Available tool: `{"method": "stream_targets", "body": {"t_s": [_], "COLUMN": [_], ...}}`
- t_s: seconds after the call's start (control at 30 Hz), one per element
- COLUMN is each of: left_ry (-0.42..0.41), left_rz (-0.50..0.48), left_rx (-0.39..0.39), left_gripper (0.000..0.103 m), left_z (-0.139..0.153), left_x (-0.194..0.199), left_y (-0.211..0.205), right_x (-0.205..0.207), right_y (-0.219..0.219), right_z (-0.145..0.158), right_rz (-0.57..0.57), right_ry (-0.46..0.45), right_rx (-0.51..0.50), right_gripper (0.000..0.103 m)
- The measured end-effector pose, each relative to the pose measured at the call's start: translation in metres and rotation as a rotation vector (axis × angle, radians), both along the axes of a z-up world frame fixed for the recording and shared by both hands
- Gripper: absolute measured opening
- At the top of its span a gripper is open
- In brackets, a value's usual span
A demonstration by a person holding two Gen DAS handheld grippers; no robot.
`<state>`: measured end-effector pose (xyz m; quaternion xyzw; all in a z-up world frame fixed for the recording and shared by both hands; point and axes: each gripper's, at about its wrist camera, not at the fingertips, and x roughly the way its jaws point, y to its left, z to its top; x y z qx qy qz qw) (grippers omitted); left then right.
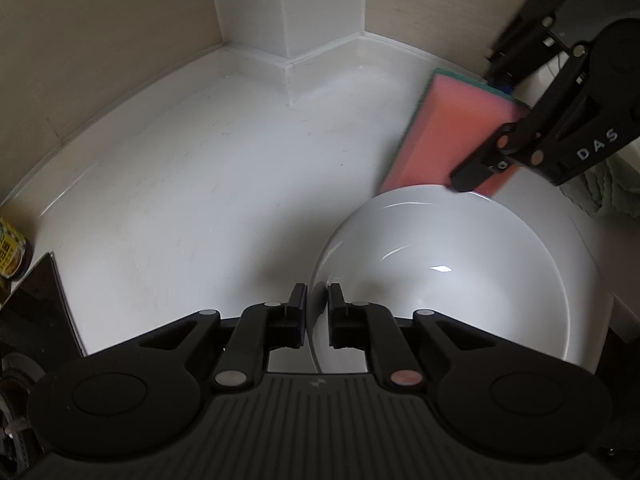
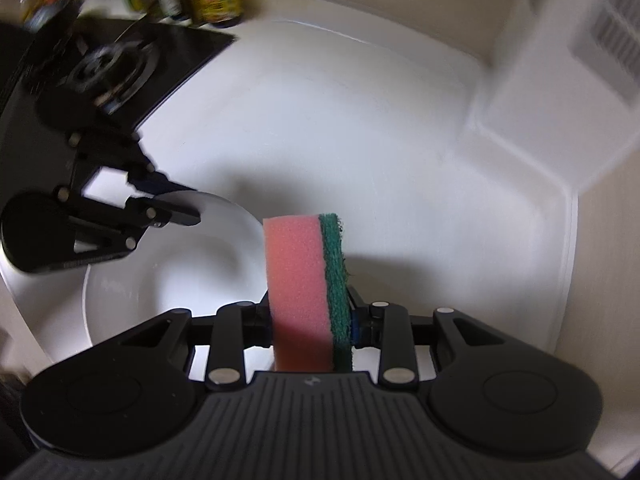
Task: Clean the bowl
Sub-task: 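Wipe the bowl's outer wall again with the sponge in the right gripper, then set the bowl down on the counter and open the left gripper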
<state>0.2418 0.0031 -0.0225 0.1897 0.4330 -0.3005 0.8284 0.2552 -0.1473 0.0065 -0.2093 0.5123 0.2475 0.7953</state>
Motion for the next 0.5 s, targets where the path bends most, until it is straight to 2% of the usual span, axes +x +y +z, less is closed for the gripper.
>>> {"method": "stream_targets", "body": {"t_s": [0.13,0.3,0.37,0.5], "left_ry": [-0.004,-0.005,-0.009,-0.017], "left_rz": [-0.015,0.04,0.073,0.141], "left_rx": [-0.012,-0.066,-0.086,-0.127], "left_gripper": [0.008,0.011,0.012,0.014], "left_z": [0.002,0.001,0.001,0.0], "left_x": [-0.001,-0.004,-0.007,-0.013], "left_y": [0.008,0.014,0.016,0.021], "right_x": [-0.001,-0.004,-0.003,0.003], "right_y": [0.019,0.031,0.027,-0.013], "right_z": [0.001,0.011,0.018,0.039], "right_rz": [0.126,0.19,0.161,-0.049], "right_ry": [-0.062,-0.143,-0.158,-0.144], "right_rx": [-0.056,-0.02,0.04,0.26], "right_gripper": [0.028,0.028,0.028,0.028]}}
